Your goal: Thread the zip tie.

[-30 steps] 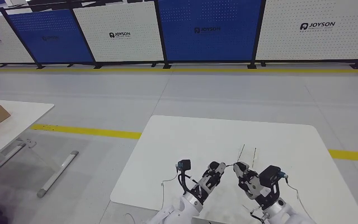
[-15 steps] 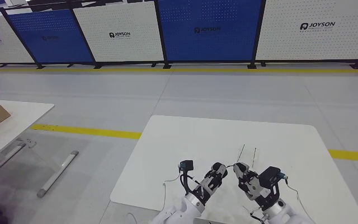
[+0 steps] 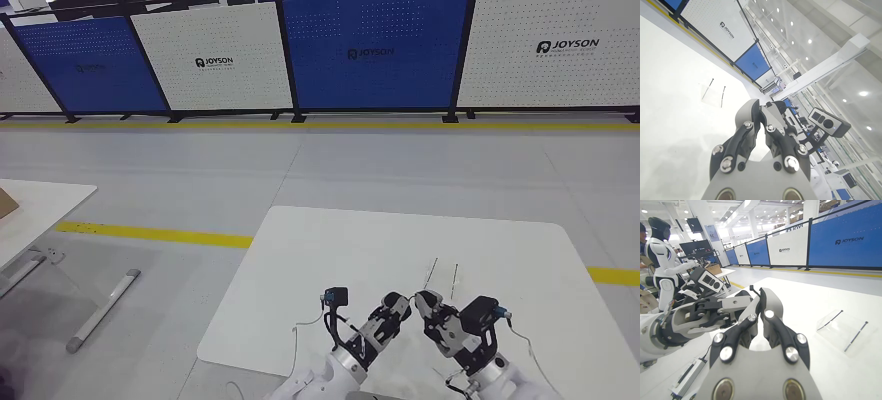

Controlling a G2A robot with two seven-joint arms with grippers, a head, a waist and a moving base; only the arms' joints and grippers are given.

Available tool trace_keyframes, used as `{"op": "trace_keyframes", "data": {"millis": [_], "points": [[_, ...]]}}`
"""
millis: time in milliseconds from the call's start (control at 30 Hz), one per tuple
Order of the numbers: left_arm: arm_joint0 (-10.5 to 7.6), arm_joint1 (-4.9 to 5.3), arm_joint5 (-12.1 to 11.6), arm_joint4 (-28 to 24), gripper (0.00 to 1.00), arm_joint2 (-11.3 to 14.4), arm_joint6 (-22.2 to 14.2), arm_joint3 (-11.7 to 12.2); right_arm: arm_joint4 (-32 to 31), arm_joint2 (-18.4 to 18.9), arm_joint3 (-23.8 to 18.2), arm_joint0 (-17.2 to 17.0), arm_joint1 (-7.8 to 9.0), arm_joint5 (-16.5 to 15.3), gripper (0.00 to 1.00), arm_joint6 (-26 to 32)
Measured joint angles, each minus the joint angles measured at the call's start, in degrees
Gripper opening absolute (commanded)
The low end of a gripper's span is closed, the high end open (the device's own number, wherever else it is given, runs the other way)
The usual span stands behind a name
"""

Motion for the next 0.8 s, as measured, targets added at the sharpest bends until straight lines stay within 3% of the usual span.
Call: {"op": "trace_keyframes", "data": {"millis": [200, 633, 800], "points": [[-0.27, -0.1, 1.0, 0.7, 0.0, 0.6, 0.3, -0.1, 1.1, -0.1, -0.6, -0.1, 0.8, 0.0, 0.0, -0.5], [-0.42, -0.15, -0.5, 0.4, 0.0, 1.0, 0.4, -0.1, 3.3, -0.8, -0.2, 0.6, 2.26, 0.0, 0.0, -0.2], [-0.66, -0.12, 1.3, 1.2, 0.0, 1.1, -0.3, 0.2, 3.4, -0.8, -0.1, 0.5, 2.58, 0.0, 0.0, -1.2]]}}
